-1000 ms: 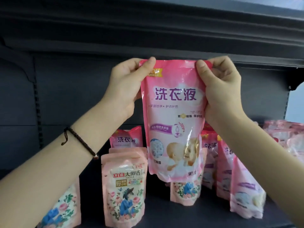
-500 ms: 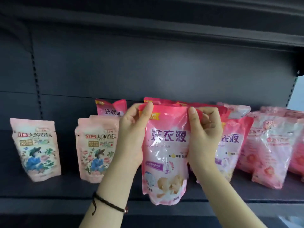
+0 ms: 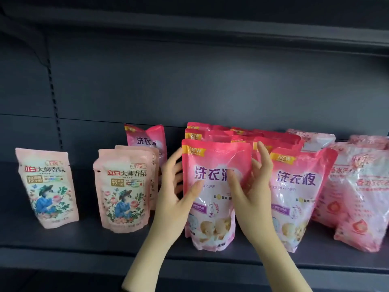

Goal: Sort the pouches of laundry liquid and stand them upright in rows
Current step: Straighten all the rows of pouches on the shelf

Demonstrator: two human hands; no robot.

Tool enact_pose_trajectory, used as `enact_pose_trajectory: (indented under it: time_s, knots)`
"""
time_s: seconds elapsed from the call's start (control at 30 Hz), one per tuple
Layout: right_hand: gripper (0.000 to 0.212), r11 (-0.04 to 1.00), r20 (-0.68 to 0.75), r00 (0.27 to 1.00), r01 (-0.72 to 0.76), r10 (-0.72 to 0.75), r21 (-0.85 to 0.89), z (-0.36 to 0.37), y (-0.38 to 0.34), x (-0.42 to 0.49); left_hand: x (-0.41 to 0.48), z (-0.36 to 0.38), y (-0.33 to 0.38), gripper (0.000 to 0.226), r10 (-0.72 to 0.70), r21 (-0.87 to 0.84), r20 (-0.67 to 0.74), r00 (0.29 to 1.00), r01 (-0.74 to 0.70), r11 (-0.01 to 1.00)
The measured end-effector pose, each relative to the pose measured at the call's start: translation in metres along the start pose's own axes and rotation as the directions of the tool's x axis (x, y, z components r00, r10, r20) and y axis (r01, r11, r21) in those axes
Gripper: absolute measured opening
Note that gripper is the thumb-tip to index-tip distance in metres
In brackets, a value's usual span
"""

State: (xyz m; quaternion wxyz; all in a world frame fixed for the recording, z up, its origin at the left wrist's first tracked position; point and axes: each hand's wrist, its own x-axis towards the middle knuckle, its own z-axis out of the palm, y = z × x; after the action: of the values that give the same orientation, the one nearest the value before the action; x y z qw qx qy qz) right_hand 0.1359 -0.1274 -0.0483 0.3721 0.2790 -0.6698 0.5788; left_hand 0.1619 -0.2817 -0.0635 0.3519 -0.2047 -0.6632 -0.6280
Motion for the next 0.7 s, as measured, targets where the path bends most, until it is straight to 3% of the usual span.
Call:
enact_pose_trajectory:
  time_s: [0.2, 0.33, 0.7]
  knots:
    - [0.066, 0.989, 0.179, 0.978, -0.082, 0.103, -0.122, -0.013, 0.002, -0.061, -0.034, -0.006, -0.016, 0.068, -0.096, 0.087, 0.094, 0.991, 0.088, 0.992]
    - [0.085, 0.980, 0.254, 0.950, -0.155, 0.183, -0.127, -0.015, 0.010, -0.074, -0.049, -0.007, -0.020, 0.079, -0.124, 0.144, 0.150, 0.981, 0.102, 0.984]
    - [0.080, 0.969, 0.190, 0.953, -0.219, 0.238, -0.113, -0.004, 0.014, -0.070, -0.047, -0.002, -0.026, 0.078, -0.103, 0.198, 0.110, 0.989, 0.079, 0.977]
